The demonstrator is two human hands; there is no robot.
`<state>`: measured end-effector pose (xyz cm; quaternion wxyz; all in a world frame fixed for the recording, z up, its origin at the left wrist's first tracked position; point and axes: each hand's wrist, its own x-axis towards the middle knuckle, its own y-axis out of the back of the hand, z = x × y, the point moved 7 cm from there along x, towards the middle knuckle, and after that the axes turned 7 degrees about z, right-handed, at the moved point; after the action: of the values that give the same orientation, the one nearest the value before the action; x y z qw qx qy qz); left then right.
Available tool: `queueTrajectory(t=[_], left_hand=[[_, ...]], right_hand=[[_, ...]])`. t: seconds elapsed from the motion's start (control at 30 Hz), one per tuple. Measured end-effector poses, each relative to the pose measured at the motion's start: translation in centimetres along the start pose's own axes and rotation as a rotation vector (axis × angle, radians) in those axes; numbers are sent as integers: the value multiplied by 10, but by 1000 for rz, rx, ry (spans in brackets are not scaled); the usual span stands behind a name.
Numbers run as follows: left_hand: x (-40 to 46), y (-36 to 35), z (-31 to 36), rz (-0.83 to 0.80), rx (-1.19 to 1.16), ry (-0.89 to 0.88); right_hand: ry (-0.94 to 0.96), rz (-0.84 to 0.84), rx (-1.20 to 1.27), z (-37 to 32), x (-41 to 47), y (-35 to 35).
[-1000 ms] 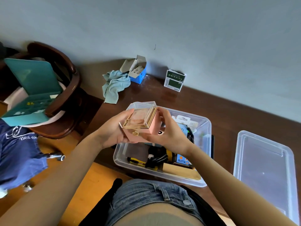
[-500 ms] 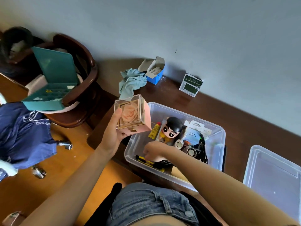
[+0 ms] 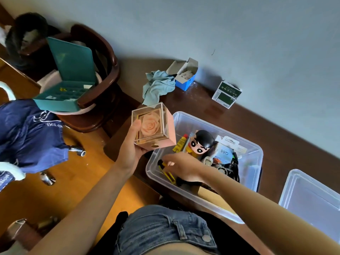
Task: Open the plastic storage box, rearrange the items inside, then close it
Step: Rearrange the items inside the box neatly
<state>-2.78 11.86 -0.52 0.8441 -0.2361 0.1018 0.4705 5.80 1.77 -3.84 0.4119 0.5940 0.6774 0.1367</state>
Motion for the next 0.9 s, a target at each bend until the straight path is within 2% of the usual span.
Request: queueTrajectory(t=[0.1, 0.23, 0.3, 0.43, 0.47, 0.53, 0.57, 0.6, 0.67, 0.7, 0.73, 0.9], left_hand=[[2, -11, 1, -45, 18, -3], [6, -28, -2, -142, 58, 13], [7, -36, -5, -186, 90, 17], [7, -47, -9, -245, 136, 12], [7, -48, -10, -248, 143, 6], [7, -47, -9, -242, 155, -8], [7, -46, -9, -236, 160, -10], [6, -45, -9, -229, 164, -11], [6, -42, -6, -213, 168, -21], [6, -41, -5, -206, 168, -25], [5, -39, -4, -196, 167, -29], [2, -32, -4, -121, 123, -4]], right_hand=[[-3, 344, 254, 10, -50, 56], [-307, 686, 243, 69, -112, 103], [-519, 755, 132, 96, -134, 110], [-834, 676, -248, 115, -149, 102], [-844, 695, -300, 110, -148, 101], [-725, 756, -250, 91, -136, 96], [-604, 718, -182, 79, -124, 88], [-448, 593, -129, 64, -108, 75], [-168, 201, -111, 34, -78, 39], [-104, 22, -148, 27, -67, 21], [-80, -99, -214, 24, -54, 6], [-90, -405, -541, 23, -4, -40]])
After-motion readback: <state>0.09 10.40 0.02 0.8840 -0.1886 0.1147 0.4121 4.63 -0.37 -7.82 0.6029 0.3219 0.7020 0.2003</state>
